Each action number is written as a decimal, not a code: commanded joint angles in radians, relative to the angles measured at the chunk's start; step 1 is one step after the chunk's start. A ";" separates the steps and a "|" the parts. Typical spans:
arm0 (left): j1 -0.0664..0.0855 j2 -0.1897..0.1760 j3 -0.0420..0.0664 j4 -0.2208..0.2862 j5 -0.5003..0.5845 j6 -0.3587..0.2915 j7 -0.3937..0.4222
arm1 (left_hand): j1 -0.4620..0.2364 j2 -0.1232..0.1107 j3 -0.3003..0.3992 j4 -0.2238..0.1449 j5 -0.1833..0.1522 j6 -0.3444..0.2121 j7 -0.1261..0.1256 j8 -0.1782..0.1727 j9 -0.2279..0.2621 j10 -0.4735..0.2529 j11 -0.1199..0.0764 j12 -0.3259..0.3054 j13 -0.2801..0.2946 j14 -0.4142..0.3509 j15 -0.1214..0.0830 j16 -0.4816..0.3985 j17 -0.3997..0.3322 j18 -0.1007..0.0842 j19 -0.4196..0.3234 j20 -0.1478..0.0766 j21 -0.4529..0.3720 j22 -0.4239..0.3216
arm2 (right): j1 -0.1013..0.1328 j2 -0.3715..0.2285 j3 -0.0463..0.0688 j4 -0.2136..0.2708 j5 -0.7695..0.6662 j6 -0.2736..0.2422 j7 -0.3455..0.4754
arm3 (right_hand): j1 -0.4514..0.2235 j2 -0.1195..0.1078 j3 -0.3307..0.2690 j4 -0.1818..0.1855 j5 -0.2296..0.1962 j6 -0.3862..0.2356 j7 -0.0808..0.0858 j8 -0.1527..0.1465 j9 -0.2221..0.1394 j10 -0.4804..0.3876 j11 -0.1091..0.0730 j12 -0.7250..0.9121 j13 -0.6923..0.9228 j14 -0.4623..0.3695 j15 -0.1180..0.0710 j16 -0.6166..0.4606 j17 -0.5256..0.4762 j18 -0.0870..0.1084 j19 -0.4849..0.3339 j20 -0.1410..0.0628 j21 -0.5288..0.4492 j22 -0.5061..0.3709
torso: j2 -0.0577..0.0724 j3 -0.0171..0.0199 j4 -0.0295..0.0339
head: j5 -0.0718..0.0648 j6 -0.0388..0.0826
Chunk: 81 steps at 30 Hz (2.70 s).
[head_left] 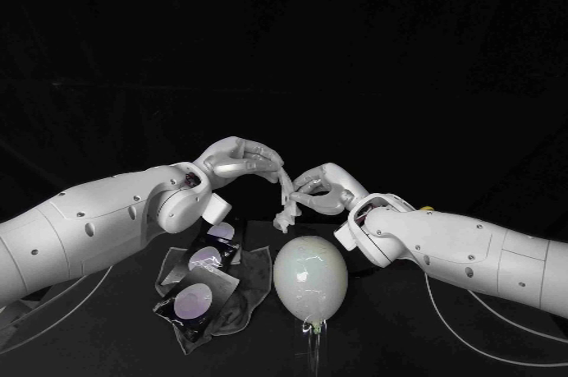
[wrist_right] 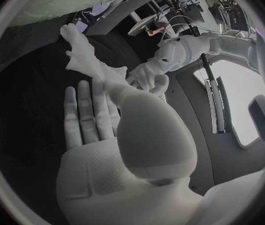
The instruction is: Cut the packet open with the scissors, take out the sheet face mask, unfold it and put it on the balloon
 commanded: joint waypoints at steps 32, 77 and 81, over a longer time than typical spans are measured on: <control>0.002 0.011 0.001 0.004 0.003 -0.023 0.015 | 0.009 0.000 0.000 -0.004 0.007 0.002 0.007 0.003 0.186 -0.007 0.002 0.008 0.002 -0.003 -0.005 0.007 -0.001 0.001 0.003 0.004 0.004 0.002 | 0.015 0.004 0.002 0.005 -0.156 0.106 -0.171 | -0.118 -0.085 -0.032 0.046 0.000 -0.166 0.068 -0.065 -0.021 -0.140 0.072 -0.088 -0.023 -0.103 0.042 0.011 0.006 0.002 -0.033 0.027 -0.032 -0.028 | 0.002 -0.0002 0.0002 | 0.006 -0.006; 0.002 -0.002 0.002 0.024 0.016 -0.016 0.024 | 0.010 0.000 0.001 -0.004 0.007 0.001 0.007 0.003 0.188 -0.008 0.002 0.010 0.002 -0.004 -0.005 0.009 -0.002 0.002 0.003 0.005 0.005 0.003 | -0.027 0.040 -0.007 -0.063 -0.164 0.165 -0.173 | -0.040 -0.053 0.020 0.018 0.000 -0.112 0.052 -0.064 -0.030 -0.119 0.058 -0.073 -0.020 -0.120 0.037 0.040 0.009 0.006 -0.029 0.028 -0.031 -0.054 | 0.001 0.0001 0.0012 | 0.006 -0.016; 0.002 -0.003 0.002 0.025 0.016 -0.017 0.024 | 0.010 0.000 0.001 -0.004 0.007 0.001 0.007 0.003 0.188 -0.008 0.002 0.010 0.002 -0.004 -0.005 0.009 -0.002 0.002 0.003 0.005 0.005 0.003 | -0.028 0.042 -0.007 -0.066 -0.153 0.152 -0.166 | -0.040 -0.053 0.021 0.018 0.000 -0.107 0.051 -0.063 -0.030 -0.111 0.056 -0.069 -0.019 -0.116 0.036 0.046 0.010 0.006 -0.026 0.028 -0.029 -0.055 | 0.001 0.0000 0.0005 | 0.006 -0.018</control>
